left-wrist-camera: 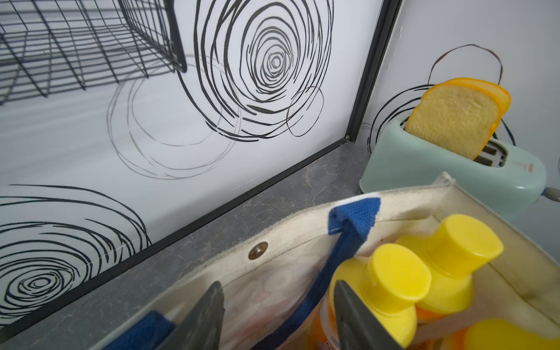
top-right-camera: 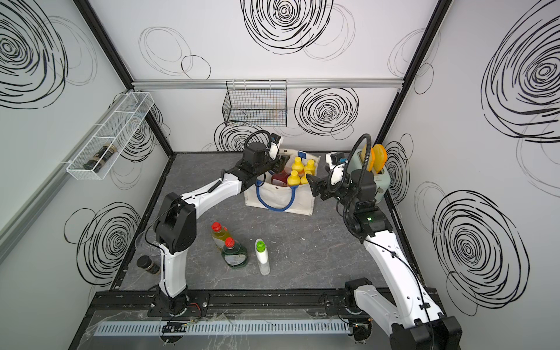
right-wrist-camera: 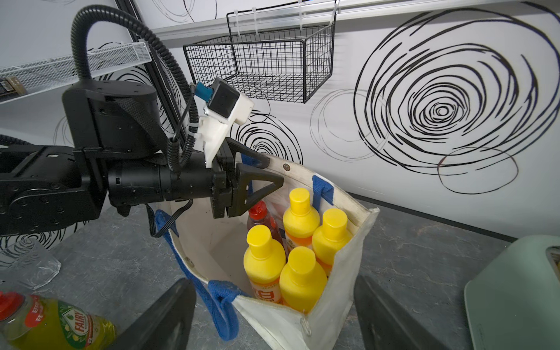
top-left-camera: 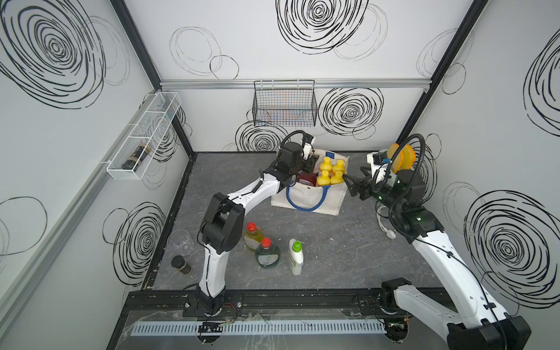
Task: Pack dish soap into the shopping bag
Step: Adjust the bottle of dish soap in the shopping bag, then pick up the bottle of dish soap at the center of the board.
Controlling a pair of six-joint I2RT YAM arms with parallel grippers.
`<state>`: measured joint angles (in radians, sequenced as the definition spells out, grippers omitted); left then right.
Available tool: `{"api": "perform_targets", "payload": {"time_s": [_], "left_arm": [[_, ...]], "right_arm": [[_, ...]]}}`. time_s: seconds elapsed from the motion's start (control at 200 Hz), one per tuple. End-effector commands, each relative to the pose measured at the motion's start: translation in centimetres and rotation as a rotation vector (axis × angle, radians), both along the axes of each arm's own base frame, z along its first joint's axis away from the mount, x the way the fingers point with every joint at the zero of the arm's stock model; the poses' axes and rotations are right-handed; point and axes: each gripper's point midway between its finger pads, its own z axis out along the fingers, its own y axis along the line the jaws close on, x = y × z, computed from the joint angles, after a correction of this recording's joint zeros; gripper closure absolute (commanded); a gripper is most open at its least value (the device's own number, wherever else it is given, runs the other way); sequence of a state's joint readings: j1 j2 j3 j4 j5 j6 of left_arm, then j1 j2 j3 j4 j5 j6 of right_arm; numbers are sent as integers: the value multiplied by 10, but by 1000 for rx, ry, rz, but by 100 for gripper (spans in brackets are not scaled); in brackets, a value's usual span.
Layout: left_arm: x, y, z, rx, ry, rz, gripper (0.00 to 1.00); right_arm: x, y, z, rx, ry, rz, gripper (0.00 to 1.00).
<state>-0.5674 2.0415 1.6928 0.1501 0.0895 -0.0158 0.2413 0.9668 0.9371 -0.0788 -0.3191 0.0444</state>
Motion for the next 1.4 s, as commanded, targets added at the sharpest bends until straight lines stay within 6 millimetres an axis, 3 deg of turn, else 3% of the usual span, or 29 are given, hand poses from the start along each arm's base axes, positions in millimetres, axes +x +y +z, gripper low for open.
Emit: {"api": "perform_targets", "payload": {"time_s": [0.0, 0.185, 0.35, 0.455, 0.57, 0.74, 0.976, 1.066, 1.161, 1.396], "left_arm": [[-4, 7, 61, -61, -73, 10, 38], [-10, 33, 112, -106, -58, 62, 23], [-18, 82, 169, -216, 26, 73, 0], [-34, 113, 182, -173, 41, 107, 4], [-52, 148, 178, -214, 101, 121, 4], [-74, 195, 153, -377, 153, 102, 4], [-82, 221, 114, -322, 189, 165, 4], [-90, 225, 115, -413, 188, 119, 4], [-91, 233, 112, -375, 166, 153, 4], [-87, 251, 103, -459, 196, 141, 4]], "right_arm": [[-3, 2, 15, 17, -48, 17, 14], [-4, 8, 20, 15, -53, 55, 14], [-7, 27, 28, -29, -52, 113, 15], [-15, 53, 34, -109, -63, 148, 16], [-35, 91, 38, -173, -76, 247, 16], [-80, 155, 29, -216, -107, 486, 16], [-137, 232, -6, -288, -112, 749, 18], [-151, 247, -21, -308, -102, 812, 18], [-164, 257, -38, -315, -73, 884, 18], [-179, 268, -71, -360, 19, 972, 18]]}}
